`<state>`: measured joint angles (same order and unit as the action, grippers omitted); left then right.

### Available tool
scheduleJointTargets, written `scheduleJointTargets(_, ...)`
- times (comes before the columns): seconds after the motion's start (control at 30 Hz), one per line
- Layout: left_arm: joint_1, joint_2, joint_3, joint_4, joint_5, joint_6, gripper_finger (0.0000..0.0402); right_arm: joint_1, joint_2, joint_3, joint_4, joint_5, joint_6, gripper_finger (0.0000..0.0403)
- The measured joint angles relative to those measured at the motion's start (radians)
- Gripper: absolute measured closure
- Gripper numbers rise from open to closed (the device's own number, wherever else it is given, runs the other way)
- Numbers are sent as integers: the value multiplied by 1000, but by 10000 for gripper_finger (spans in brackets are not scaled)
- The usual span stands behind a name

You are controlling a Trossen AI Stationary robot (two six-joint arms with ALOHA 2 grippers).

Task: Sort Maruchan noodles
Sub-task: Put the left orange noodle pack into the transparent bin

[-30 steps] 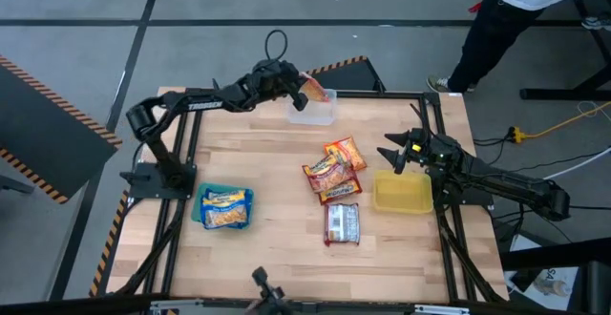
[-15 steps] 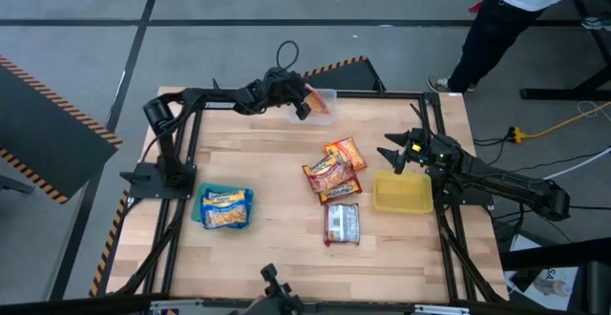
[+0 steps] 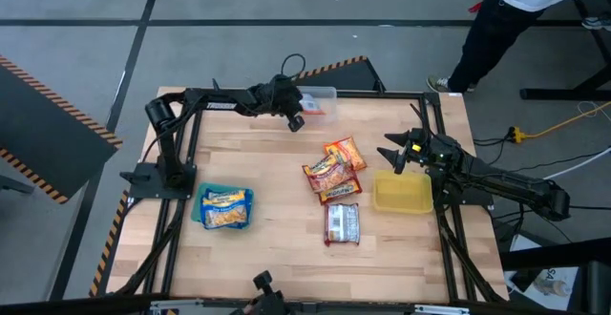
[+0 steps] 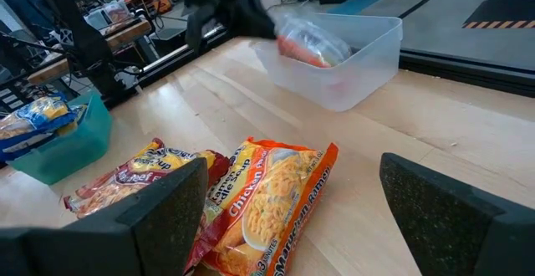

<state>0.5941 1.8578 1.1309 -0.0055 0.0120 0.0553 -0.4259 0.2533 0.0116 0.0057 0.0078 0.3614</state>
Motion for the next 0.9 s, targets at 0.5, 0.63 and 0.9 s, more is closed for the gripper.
scheduleJointTargets(0.5, 2, 2, -2, -32, 94, 9, 340, 0, 0, 0, 0, 0, 0, 63)
scheduleJointTargets(0.63, 1, -2, -2, -32, 134, 56, 296, 0, 0, 0, 0, -1, 0, 63)
scheduleJointTargets(0.9, 5, -99, -2, -35, 27, 5, 227, 0, 0, 0, -1, -9, 0, 63)
